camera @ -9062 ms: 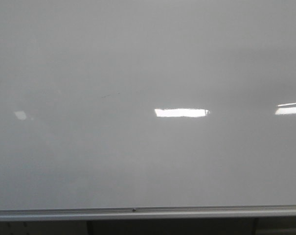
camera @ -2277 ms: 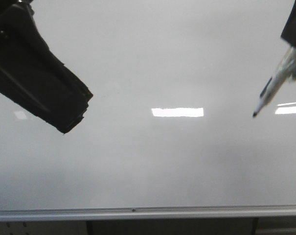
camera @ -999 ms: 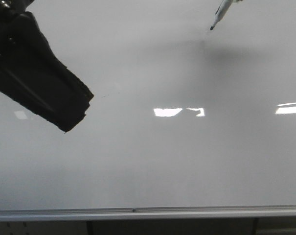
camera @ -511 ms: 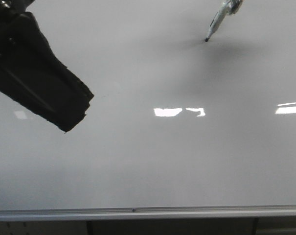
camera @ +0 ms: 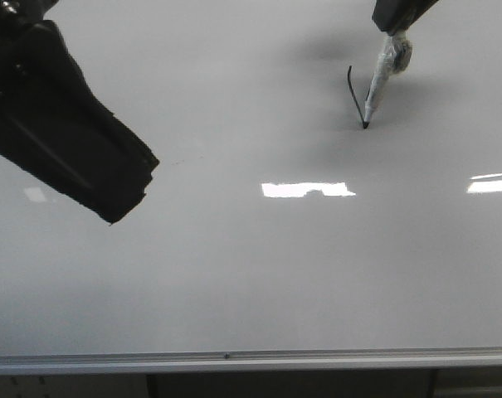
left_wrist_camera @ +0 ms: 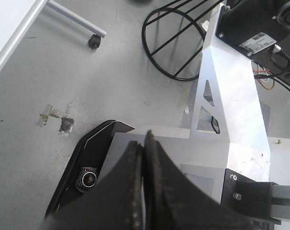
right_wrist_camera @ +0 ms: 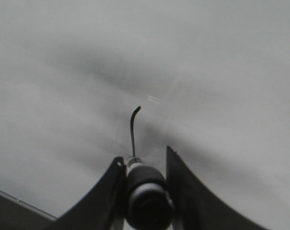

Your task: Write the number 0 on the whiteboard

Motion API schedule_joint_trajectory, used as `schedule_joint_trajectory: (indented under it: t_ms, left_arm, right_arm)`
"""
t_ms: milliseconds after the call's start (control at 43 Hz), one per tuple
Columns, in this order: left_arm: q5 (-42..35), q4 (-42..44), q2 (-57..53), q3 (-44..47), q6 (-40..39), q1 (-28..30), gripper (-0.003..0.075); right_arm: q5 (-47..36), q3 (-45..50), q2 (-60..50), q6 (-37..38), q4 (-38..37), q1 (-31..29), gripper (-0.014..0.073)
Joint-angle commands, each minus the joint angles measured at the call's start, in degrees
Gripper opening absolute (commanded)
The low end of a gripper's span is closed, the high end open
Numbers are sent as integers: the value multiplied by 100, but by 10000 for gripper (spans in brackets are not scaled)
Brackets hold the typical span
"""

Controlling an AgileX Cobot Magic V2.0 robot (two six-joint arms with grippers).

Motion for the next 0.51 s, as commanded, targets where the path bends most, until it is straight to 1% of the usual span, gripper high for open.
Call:
schedule_joint_trajectory:
  t_ms: [0, 256, 488]
  left_arm:
    - [62, -349, -187, -172, 5, -48, -20]
    - [62, -349, -187, -172, 5, -48, -20]
    - [62, -349, -187, -172, 5, -48, -20]
  right_arm:
    - [-301, -207, -228, -18, -152, -50, -58]
    - [-167, -207, -246, -18, -267, -439, -58]
    - [-401, -207, -390, -18, -267, -715, -58]
